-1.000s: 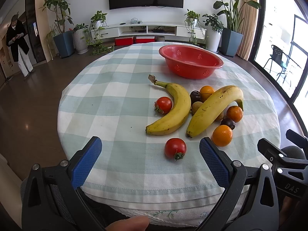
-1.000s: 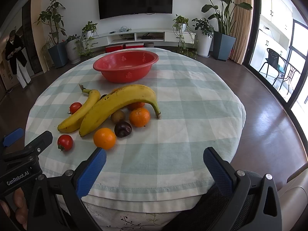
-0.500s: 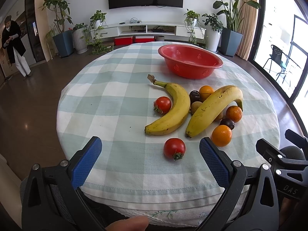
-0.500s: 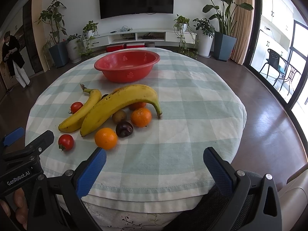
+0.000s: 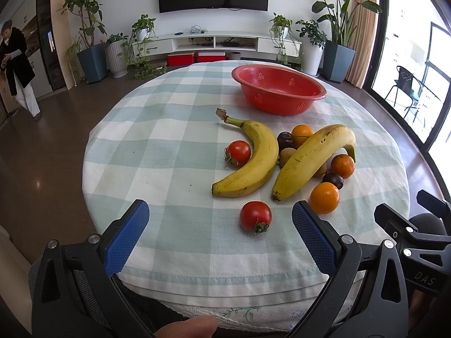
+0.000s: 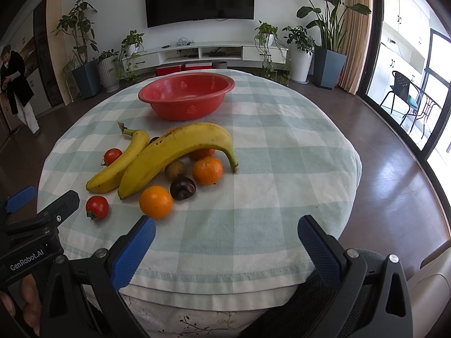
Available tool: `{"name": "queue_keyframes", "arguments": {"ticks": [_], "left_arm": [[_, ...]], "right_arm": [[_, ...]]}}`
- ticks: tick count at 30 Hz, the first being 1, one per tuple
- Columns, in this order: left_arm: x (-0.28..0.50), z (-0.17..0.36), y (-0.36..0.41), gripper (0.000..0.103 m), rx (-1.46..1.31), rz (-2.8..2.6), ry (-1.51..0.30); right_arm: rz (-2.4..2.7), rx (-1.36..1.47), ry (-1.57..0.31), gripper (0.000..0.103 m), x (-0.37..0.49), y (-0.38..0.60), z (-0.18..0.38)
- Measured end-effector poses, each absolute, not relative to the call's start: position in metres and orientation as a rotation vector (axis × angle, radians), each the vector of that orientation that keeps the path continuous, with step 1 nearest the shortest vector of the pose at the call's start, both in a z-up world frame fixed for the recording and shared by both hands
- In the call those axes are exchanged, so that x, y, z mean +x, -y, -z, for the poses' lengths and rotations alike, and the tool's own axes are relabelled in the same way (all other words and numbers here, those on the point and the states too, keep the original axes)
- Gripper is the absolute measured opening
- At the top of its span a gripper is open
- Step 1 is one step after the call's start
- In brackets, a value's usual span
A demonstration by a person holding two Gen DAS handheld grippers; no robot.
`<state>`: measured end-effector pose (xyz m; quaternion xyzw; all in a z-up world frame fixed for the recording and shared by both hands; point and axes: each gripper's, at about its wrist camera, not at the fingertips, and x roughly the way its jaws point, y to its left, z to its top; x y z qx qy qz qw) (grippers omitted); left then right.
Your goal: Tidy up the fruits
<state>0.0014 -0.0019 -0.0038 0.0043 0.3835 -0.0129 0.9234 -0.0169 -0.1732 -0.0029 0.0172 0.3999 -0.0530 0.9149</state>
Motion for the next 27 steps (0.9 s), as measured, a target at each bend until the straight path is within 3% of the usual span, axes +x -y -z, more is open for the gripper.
{"name": "queue_keyframes", "arguments": {"ticks": [27], "left_arm": [[0.0018,0.0041,0.0016,0.103,0.007,0.026,-0.789]], "right_arm": [[0.105,0.038,-0.836,0.103,-0.0154,0.1712,0.0093]]}}
